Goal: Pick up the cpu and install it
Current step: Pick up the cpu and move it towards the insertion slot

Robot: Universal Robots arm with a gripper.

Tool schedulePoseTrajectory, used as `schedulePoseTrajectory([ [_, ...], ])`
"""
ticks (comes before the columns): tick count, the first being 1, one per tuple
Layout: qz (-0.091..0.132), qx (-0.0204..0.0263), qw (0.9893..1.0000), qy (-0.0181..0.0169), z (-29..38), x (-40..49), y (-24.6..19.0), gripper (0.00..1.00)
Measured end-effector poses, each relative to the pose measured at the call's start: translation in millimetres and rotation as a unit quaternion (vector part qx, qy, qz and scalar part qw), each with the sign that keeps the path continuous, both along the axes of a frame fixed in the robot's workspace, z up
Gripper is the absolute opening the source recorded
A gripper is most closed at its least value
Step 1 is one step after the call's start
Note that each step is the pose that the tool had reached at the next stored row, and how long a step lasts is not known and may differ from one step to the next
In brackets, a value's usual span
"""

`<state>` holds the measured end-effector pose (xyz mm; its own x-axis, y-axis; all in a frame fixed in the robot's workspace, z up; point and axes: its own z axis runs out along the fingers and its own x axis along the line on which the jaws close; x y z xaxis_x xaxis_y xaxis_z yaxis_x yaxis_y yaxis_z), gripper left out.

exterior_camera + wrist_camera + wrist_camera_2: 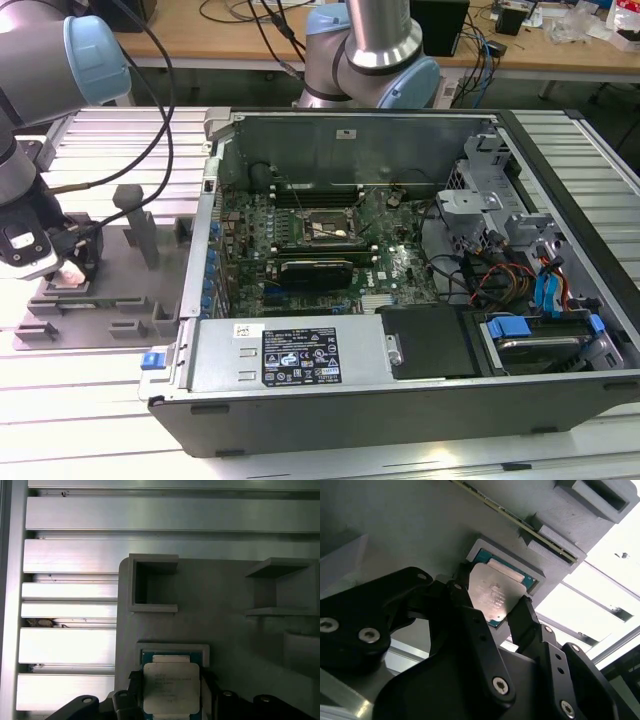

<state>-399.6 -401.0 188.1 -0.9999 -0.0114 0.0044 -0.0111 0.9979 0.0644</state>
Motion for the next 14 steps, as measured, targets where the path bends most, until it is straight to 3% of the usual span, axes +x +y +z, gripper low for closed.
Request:
schedulePoseTrajectory([
  [14,0.0,-0.0001,1.0,0.0001,0.3,0.0,0.0,0.55],
])
